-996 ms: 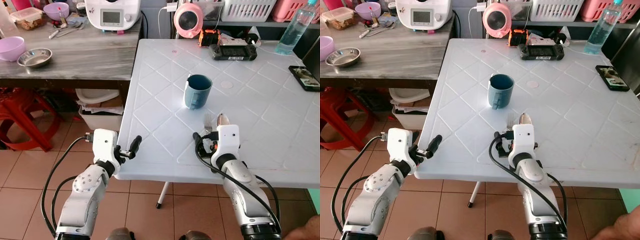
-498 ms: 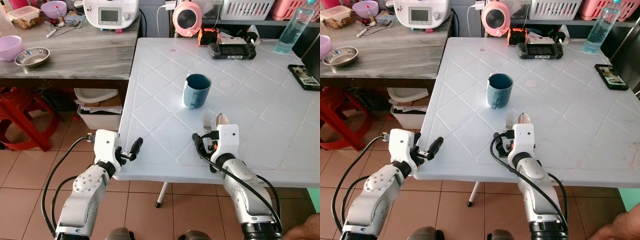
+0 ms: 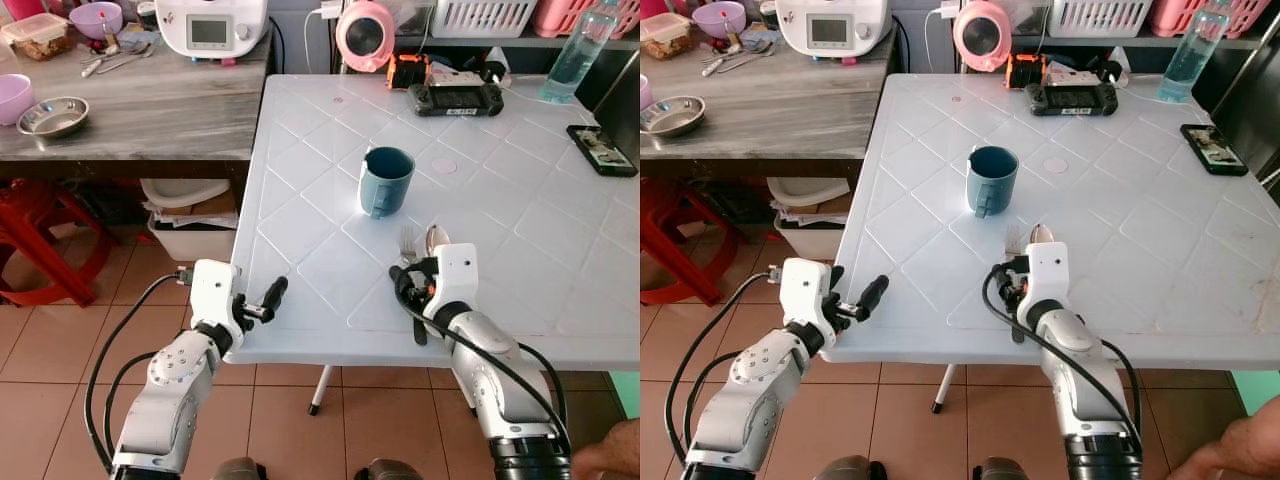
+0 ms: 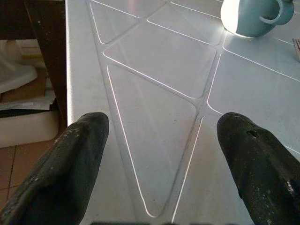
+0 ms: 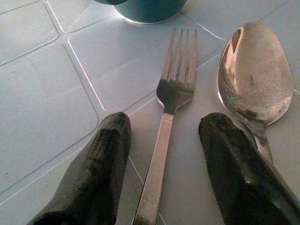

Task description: Setting the table

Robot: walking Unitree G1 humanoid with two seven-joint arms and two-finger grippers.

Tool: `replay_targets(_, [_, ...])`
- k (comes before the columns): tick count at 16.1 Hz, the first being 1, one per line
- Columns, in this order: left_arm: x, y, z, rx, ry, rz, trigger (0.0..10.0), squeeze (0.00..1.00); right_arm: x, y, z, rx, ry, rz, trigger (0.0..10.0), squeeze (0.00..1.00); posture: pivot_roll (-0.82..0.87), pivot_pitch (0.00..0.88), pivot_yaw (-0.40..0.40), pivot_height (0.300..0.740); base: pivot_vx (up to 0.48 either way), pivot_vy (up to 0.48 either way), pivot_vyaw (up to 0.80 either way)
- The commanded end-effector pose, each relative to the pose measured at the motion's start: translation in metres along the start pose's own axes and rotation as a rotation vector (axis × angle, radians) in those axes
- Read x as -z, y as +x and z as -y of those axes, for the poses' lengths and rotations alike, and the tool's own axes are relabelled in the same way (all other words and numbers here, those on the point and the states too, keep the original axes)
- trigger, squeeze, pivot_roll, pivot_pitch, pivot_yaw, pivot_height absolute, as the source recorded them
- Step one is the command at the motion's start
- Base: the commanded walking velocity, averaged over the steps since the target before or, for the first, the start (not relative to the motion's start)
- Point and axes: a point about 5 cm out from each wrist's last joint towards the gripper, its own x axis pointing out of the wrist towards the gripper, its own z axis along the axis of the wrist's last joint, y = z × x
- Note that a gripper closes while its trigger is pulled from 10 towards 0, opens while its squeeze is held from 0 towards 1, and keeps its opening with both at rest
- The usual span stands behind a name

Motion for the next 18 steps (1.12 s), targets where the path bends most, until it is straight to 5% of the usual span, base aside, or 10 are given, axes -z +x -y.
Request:
replay_targets(1, [-0.001,-0.001,-0.001,-0.003,0.02,-0.009,10.0,0.0,0.011,0.0,-0.005,-0.036,0.029,-0.063,0.0,0.0,-0.01,0.041,0.021,0.74,0.0,0.0,0.0])
replay_targets(18, [0.001,0.003,0.001,0.014,0.031,-0.03,10.0,0.0,0.024,0.002,0.0,-0.071,0.101,-0.152,0.0,0.0,-0.01,0.033,0.024,0.74,0.0,0.0,0.0])
